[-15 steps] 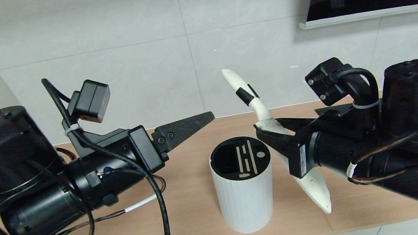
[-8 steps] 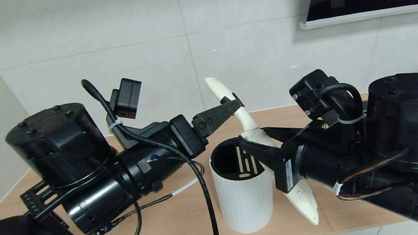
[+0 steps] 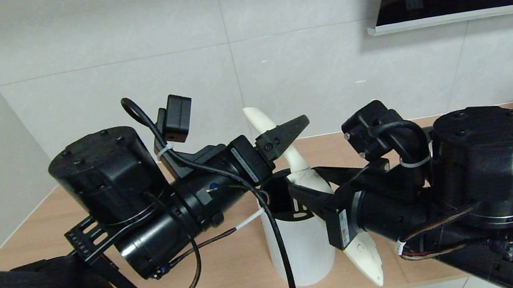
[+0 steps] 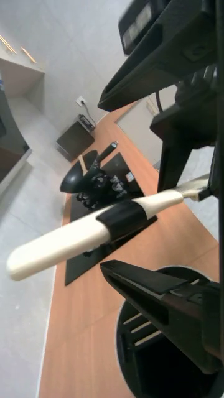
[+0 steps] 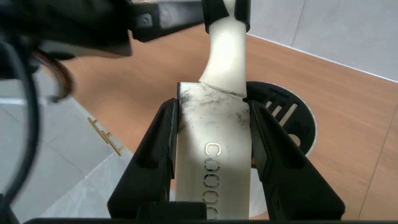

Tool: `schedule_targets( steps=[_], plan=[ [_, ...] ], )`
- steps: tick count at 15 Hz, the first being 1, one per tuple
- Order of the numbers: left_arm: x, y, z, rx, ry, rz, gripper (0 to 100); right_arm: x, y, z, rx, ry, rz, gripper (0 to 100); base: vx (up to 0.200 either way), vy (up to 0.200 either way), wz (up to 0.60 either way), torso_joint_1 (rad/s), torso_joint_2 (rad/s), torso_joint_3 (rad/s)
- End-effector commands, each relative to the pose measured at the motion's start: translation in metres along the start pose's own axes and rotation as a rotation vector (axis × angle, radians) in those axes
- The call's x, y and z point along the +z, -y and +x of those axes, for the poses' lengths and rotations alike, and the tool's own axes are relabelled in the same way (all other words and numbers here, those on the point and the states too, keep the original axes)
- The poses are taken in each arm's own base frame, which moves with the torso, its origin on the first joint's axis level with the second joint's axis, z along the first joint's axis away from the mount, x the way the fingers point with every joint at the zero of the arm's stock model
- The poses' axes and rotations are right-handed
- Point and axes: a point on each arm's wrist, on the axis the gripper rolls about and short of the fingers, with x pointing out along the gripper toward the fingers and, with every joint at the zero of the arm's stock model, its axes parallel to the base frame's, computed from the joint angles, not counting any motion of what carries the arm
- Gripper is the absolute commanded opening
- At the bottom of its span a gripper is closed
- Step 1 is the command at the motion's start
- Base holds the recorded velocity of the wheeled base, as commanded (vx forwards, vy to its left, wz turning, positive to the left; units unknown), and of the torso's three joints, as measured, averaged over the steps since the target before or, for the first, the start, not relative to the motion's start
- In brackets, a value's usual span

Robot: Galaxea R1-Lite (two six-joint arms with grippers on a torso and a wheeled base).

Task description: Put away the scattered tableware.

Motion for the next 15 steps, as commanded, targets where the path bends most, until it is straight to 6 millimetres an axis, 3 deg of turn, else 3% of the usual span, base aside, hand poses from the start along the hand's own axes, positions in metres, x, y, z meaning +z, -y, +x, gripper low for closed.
schedule_targets(
  steps=[1,9,10,15],
  plan=[
    [-0.0017,-0.0016,0.0012,0.004,-0.006,-0.001,100,-0.0003,-0.0008,0.0001,0.003,-0.001,-0.001,0,0.0,0.0,0.0,0.0,0.0,0.0],
    [-0.0051,-0.0049,0.0035,0.014,-0.016,-0.003,100,-0.0008,-0.0018,-0.0012,0.004,-0.002,-0.001,0,0.0,0.0,0.0,0.0,0.0,0.0],
    [-0.0065,-0.0062,0.0045,0.017,-0.02,-0.004,0,0.0001,-0.0022,-0.0016,0.003,0.001,-0.001,0,0.0,0.0,0.0,0.0,0.0,0.0],
    [-0.0052,-0.0064,0.0043,0.017,-0.016,-0.003,0,-0.0013,-0.0098,-0.0043,0.022,-0.003,-0.004,0,0.0,0.0,0.0,0.0,0.0,0.0]
  ],
)
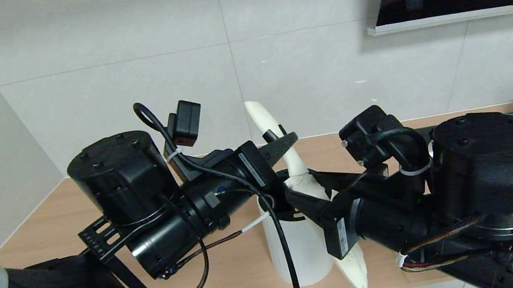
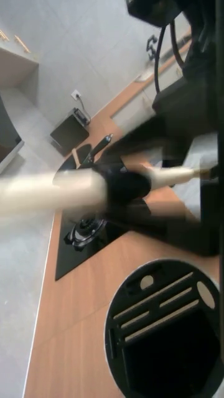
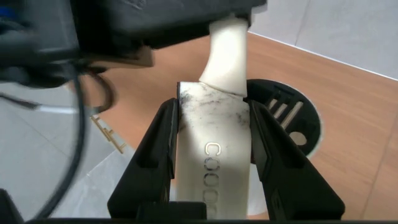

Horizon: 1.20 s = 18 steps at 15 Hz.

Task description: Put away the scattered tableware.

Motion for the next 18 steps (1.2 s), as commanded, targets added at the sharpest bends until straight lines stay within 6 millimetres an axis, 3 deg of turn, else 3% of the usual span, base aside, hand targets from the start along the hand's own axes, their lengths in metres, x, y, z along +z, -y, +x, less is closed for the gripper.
schedule_targets(
  steps=[1,12,13,18],
  plan=[
    [0.001,0.0,0.0,0.0,0.002,0.0,0,0.001,-0.001,-0.002,0.005,0.005,0.002,0,0.0,0.0,0.0,0.0,0.0,0.0],
    [0.008,0.009,-0.005,-0.042,0.037,0.006,0,0.008,0.002,-0.005,-0.012,0.028,0.008,0,0.0,0.0,0.0,0.0,0.0,0.0],
    [0.008,0.009,-0.006,-0.044,0.039,0.008,0,0.008,0.002,-0.005,-0.012,0.028,0.008,100,0.0,0.0,0.0,0.0,0.0,0.0],
    [0.01,0.01,-0.006,-0.042,0.043,0.016,0,0.01,0.003,-0.006,-0.014,0.034,0.01,100,0.0,0.0,0.0,0.0,0.0,0.0]
  ],
)
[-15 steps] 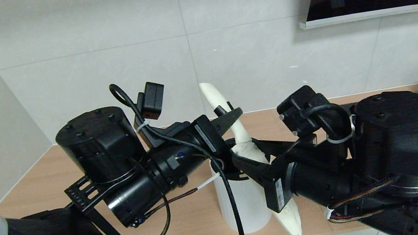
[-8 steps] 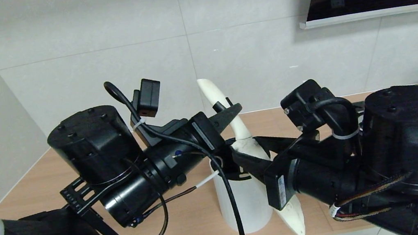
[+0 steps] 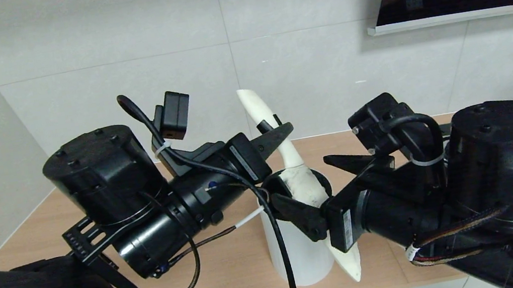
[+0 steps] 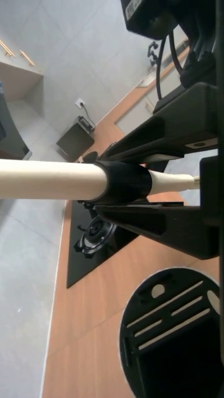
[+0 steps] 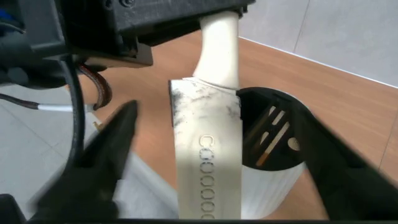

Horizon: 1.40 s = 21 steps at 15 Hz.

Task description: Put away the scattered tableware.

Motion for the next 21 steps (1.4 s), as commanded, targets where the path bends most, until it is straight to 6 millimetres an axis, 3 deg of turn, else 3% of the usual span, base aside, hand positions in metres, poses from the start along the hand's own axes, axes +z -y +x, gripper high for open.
schedule_targets(
  steps=[1,2,5,8,15,16,21],
  plan=[
    [0.004,0.003,-0.002,-0.003,0.007,0.013,0,0.009,0.008,-0.005,-0.028,0.032,0.008,100,0.0,0.0,0.0,0.0,0.0,0.0],
    [0.005,0.004,-0.003,0.002,0.009,0.017,0,0.017,0.014,-0.011,-0.046,0.057,0.015,100,0.0,0.0,0.0,0.0,0.0,0.0],
    [0.035,0.021,-0.016,0.016,0.059,0.027,0,0.054,0.069,-0.034,-0.182,0.186,0.038,100,0.0,0.0,0.0,0.0,0.0,0.0],
    [0.06,0.028,-0.016,0.137,0.132,0.086,0,0.056,0.101,-0.04,-0.276,0.178,0.032,100,0.0,0.0,0.0,0.0,0.0,0.0],
    [0.071,0.028,0.011,0.354,0.16,0.273,0,0.053,0.103,-0.038,-0.285,0.16,0.032,100,0.0,0.0,0.0,0.0,0.0,0.0],
    [0.067,0.037,0.02,0.451,0.188,0.312,0,0.053,0.103,-0.039,-0.285,0.161,0.032,100,0.0,0.0,0.0,0.0,0.0,0.0],
    [0.041,0.054,0.026,0.558,0.192,0.385,0,0.044,0.104,-0.03,-0.284,0.124,0.029,100,0.0,0.0,0.0,0.0,0.0,0.0]
  ],
)
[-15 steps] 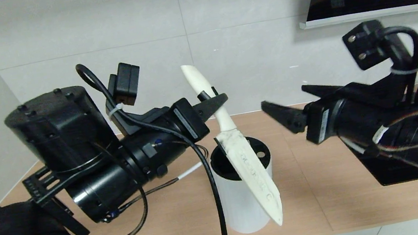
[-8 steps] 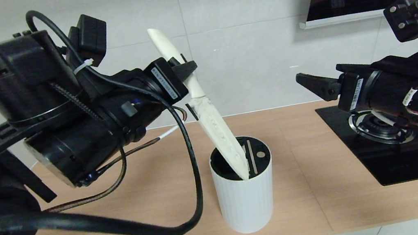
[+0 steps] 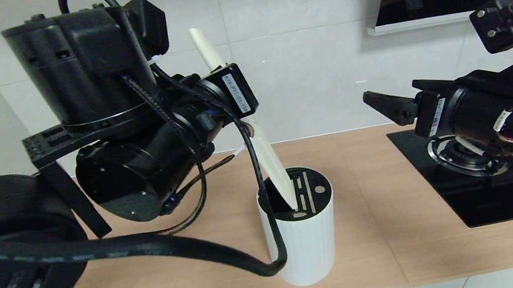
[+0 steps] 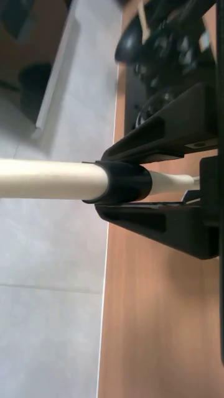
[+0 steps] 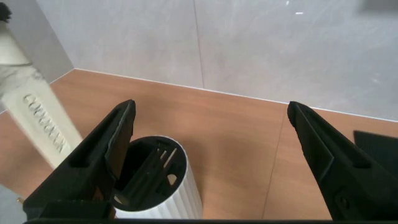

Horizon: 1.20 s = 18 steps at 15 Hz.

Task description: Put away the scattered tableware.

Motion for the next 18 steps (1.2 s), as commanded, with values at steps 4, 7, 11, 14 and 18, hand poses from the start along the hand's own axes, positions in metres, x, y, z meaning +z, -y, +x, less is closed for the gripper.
schedule_targets(
  steps=[4,7,11,14,18],
  plan=[
    [-0.016,0.009,0.004,0.037,0.053,0.099,0,-0.01,-0.001,0.008,-0.002,-0.035,-0.008,100,0.0,0.0,0.0,0.0,0.0,0.0],
    [-0.029,0.008,0.003,0.055,0.136,0.218,0,-0.012,-0.001,0.009,-0.001,-0.04,-0.009,100,0.0,0.0,0.0,0.0,0.0,0.0],
    [-0.046,0.011,0.015,0.072,0.156,0.232,0,-0.013,-0.001,0.01,-0.001,-0.045,-0.01,100,0.0,0.0,0.0,0.0,0.0,0.0],
    [-0.052,0.011,0.019,0.075,0.145,0.237,0,-0.013,-0.001,0.009,-0.001,-0.046,-0.011,100,0.0,0.0,0.0,0.0,0.0,0.0],
    [-0.068,0.013,0.029,0.079,0.142,0.236,0,-0.014,-0.002,0.009,0.0,-0.048,-0.012,100,0.0,0.0,0.0,0.0,0.0,0.0]
  ],
)
